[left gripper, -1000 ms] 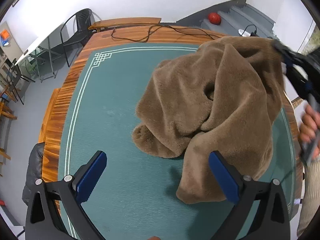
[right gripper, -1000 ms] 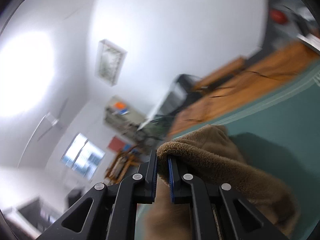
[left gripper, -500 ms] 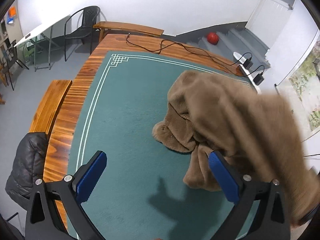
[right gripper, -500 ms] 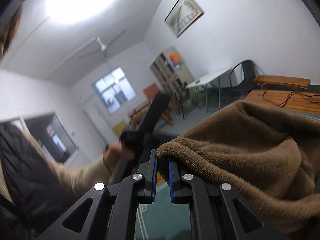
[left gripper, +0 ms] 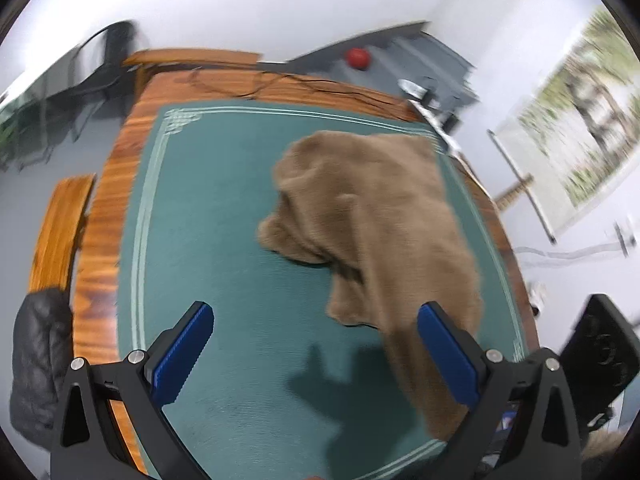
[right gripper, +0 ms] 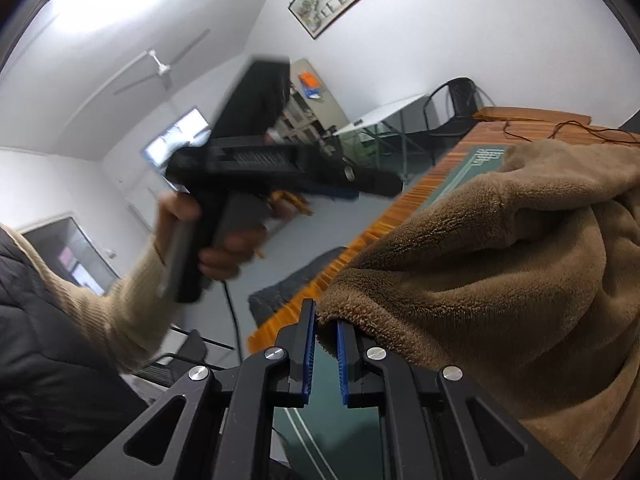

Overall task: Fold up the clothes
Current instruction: 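Lift the sweatshirt higher with the right gripper while the left gripper approaches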

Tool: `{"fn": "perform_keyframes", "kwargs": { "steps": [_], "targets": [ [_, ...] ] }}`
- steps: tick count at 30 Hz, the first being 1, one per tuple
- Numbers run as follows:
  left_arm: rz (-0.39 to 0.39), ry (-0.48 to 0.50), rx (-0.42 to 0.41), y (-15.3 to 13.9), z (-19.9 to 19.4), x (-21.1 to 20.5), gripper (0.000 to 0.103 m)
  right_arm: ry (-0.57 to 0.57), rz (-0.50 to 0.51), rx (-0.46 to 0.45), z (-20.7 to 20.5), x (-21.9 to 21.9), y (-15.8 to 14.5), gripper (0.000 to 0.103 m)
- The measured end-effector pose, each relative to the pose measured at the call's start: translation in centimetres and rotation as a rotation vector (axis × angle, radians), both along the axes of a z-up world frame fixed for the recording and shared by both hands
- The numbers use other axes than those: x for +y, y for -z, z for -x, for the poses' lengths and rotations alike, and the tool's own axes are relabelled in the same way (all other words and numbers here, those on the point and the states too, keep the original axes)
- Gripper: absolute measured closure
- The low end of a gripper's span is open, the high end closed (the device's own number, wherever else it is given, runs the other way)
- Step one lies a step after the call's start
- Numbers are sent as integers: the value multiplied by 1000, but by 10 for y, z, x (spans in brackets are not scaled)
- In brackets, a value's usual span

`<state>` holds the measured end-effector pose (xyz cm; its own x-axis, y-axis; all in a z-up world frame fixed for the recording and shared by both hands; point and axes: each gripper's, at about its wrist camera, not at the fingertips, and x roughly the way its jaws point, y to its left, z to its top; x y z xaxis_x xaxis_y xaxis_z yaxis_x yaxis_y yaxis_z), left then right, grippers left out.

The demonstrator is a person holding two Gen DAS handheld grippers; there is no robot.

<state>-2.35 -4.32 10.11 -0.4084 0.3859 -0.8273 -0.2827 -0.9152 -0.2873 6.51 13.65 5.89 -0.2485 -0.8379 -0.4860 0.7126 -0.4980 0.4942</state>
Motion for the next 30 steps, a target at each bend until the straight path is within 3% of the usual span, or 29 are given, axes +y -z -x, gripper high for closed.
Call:
{"fn": "perform_keyframes", "kwargs": {
  "steps": [6,10,17,21,23,24,26,27,30],
  "targets": [
    [71,172,6,0,-6,46,1,55,-81,53,-19,-19,6,91],
    [142,223,-16,13,-1,70,1,94,-130,92,-33,-31,9,91],
    [180,246,-90,39,14,84,1,146,-148,121,-37,-37,11,91],
    [147,212,-114,48,26,80,3,154,-167,133,-42,-41,15,91],
    [120,189,-132,53,32,75,16,158,-175,136,-43,-44,16,91],
    [108,178,-140,56,35,72,34,162,-183,142,-44,-46,17,91],
    [84,154,-158,60,40,67,81,173,-205,160,-46,-48,17,90],
    [71,142,-167,63,43,65,88,181,-218,170,-48,-49,17,90],
    [24,96,-155,61,46,52,90,218,-272,197,-55,-48,18,90]
  ]
}}
